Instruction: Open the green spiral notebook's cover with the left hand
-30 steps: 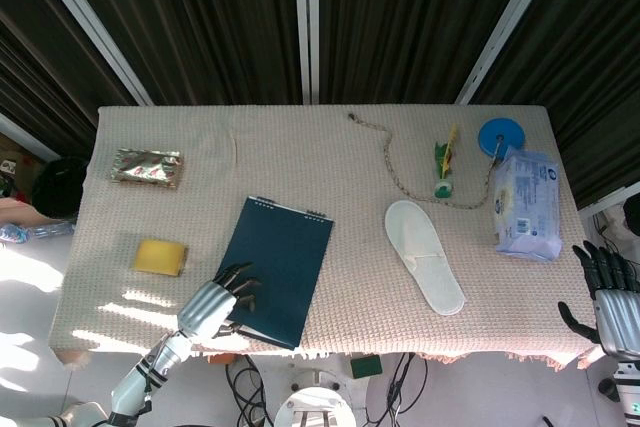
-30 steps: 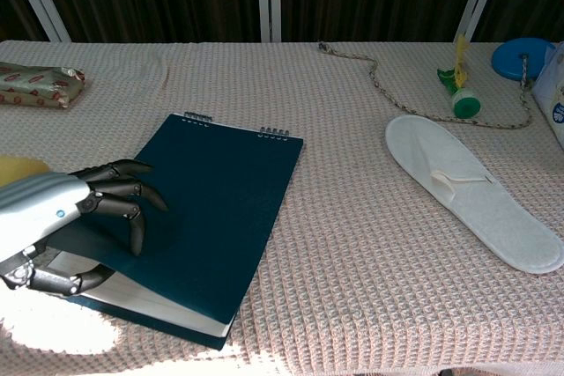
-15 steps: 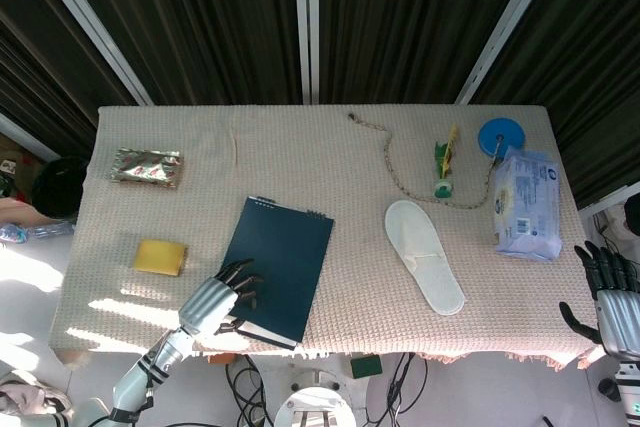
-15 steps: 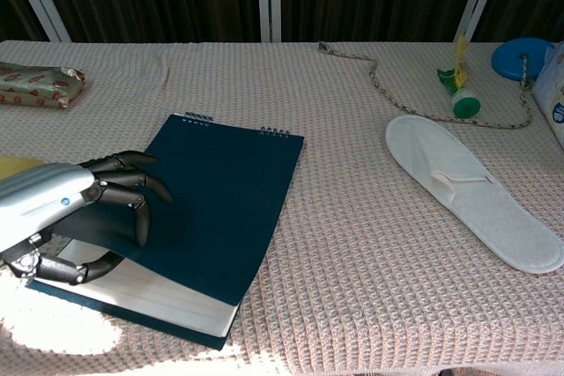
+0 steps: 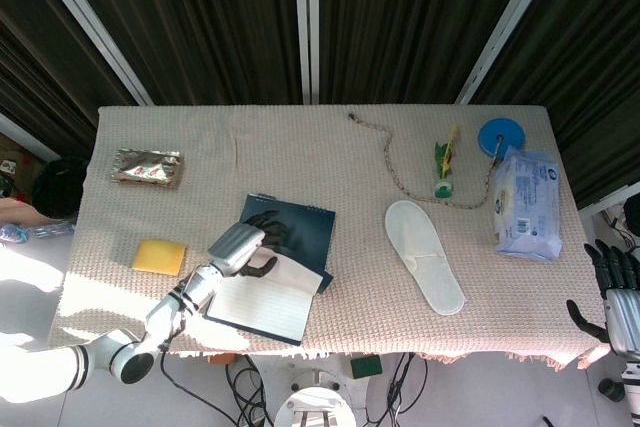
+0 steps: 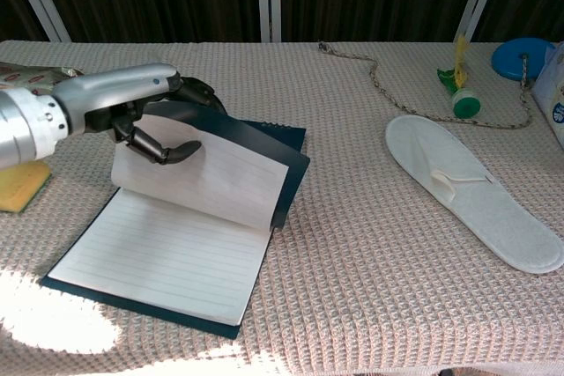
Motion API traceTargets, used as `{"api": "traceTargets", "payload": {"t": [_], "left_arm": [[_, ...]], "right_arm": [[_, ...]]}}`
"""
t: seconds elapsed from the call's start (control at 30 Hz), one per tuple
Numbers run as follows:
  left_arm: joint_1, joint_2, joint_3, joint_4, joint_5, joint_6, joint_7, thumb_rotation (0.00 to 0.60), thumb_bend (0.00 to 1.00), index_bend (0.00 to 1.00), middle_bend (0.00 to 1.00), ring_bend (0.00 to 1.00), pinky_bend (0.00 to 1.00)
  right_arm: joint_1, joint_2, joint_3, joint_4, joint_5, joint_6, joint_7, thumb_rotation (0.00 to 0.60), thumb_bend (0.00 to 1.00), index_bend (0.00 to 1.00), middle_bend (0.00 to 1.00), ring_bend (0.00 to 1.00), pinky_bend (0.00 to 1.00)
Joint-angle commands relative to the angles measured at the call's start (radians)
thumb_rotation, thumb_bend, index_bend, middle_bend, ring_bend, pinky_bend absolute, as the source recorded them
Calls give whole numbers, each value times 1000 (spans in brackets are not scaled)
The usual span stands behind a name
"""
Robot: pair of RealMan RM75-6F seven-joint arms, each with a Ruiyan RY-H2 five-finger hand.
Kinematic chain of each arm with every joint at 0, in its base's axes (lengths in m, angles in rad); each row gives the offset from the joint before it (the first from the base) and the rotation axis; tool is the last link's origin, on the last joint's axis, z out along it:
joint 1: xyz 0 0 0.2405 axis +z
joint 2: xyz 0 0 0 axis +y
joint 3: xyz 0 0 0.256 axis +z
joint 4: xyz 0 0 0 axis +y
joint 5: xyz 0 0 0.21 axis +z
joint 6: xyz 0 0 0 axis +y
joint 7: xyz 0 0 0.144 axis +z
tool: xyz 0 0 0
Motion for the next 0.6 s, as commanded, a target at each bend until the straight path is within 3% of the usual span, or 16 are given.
{"api": "traceTargets", "payload": {"t": [0.03, 0.2, 0.4, 0.6], "left_arm": [[-220, -28, -150, 103, -267, -202, 88, 600, 523, 621, 246, 55, 146], [-404, -103, -192, 323, -480, -310, 138, 600, 524, 627, 246, 56, 146], [-581, -228, -212, 660, -623, -345, 175, 600, 515, 631, 248, 56, 146], [-688, -381, -264, 1004, -701, -318, 172, 600, 508, 627, 252, 56, 145]], "right_arm": [[-1, 3, 6, 0, 13, -5, 3, 600, 294, 0, 0, 0, 0], [0, 5, 14, 10, 43, -25, 15, 600, 294, 0, 0, 0, 0], [6, 1, 25, 24, 71, -50, 26, 600, 294, 0, 0, 0, 0], [13, -5, 32, 32, 88, -72, 32, 600, 294, 0, 0, 0, 0]]}}
